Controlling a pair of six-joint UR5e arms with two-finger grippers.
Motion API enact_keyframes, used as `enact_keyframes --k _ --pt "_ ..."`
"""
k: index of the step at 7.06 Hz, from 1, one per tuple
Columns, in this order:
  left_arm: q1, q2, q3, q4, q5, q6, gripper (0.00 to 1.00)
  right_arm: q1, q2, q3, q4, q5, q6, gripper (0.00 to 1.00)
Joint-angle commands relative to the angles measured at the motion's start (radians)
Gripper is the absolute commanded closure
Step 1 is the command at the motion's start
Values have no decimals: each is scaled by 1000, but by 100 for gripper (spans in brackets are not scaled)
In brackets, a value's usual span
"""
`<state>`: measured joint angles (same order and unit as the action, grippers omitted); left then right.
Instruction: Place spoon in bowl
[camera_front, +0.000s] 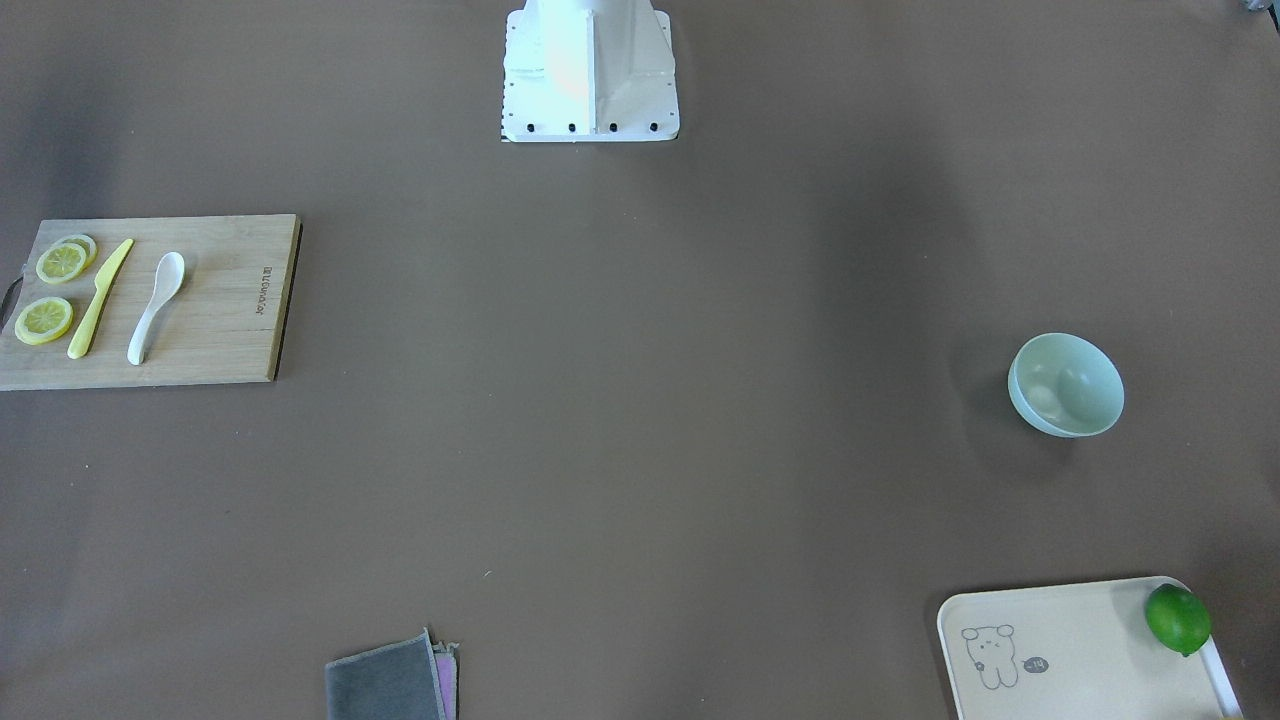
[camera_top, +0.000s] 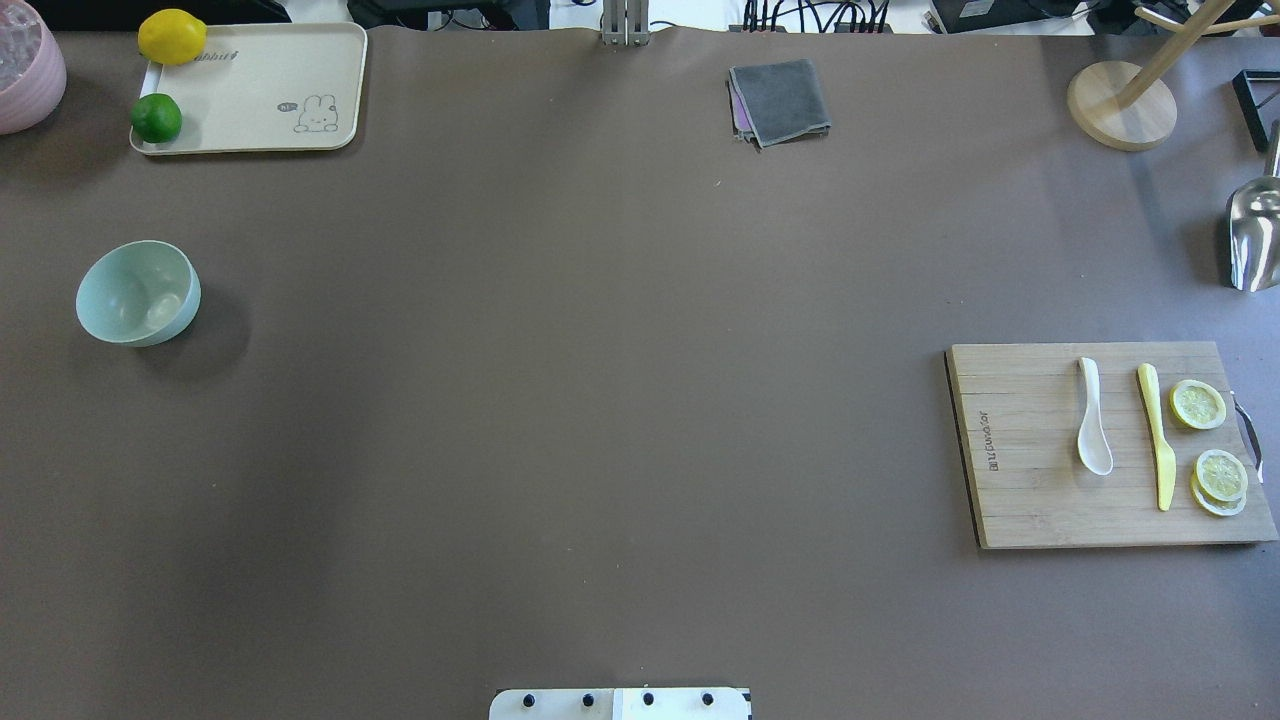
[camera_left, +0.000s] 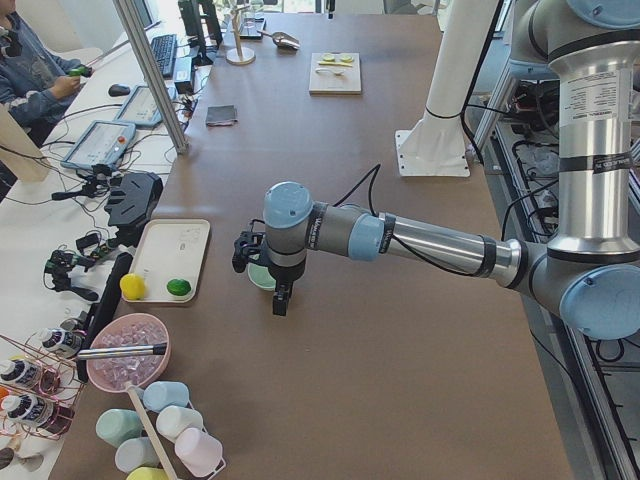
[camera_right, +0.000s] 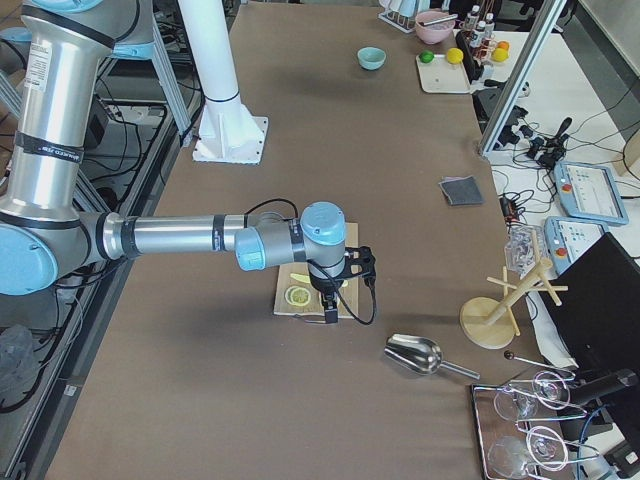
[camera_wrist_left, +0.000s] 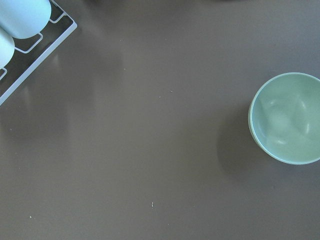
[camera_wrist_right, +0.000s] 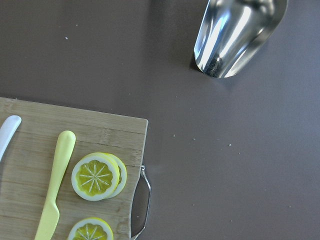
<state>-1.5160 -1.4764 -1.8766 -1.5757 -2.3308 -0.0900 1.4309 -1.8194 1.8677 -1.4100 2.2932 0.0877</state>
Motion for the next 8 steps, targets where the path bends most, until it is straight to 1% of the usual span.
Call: enact_keyframes --k 1,5,8 --pt "-1 7 -9 -1 5 1 2 0 -1 7 0 0 -3 0" --pt "-1 15 -9 0 4 -7 2 0 -3 7 0 2 -8 0" --pt "-3 42 -61 -4 -8 -5 2 -1 -3 7 0 3 -5 0"
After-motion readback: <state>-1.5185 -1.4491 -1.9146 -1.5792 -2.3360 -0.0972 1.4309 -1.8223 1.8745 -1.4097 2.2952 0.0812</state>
